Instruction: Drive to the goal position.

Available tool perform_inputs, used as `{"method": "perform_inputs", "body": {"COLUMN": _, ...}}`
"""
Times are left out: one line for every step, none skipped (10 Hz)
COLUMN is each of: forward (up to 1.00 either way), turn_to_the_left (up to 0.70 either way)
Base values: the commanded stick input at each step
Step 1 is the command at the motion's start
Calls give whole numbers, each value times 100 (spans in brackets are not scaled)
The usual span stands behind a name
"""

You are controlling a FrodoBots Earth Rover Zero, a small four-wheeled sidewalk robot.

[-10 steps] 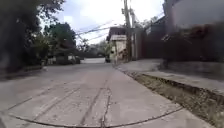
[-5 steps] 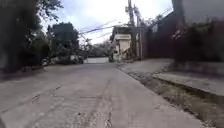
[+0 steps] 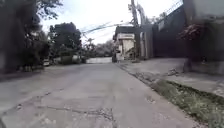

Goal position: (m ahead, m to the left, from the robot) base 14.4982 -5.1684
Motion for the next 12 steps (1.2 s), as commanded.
{"method": "perform_inputs", "body": {"forward": 100, "turn_to_the_left": 5}}
{"method": "perform_inputs", "body": {"forward": 100, "turn_to_the_left": 0}}
{"method": "perform_inputs", "body": {"forward": 100, "turn_to_the_left": 0}}
{"method": "perform_inputs", "body": {"forward": 100, "turn_to_the_left": 0}}
{"method": "perform_inputs", "body": {"forward": 100, "turn_to_the_left": 0}}
{"method": "perform_inputs", "body": {"forward": 100, "turn_to_the_left": 0}}
{"method": "perform_inputs", "body": {"forward": 100, "turn_to_the_left": 0}}
{"method": "perform_inputs", "body": {"forward": 100, "turn_to_the_left": 0}}
{"method": "perform_inputs", "body": {"forward": 100, "turn_to_the_left": 0}}
{"method": "perform_inputs", "body": {"forward": 100, "turn_to_the_left": 0}}
{"method": "perform_inputs", "body": {"forward": 100, "turn_to_the_left": 0}}
{"method": "perform_inputs", "body": {"forward": 100, "turn_to_the_left": 0}}
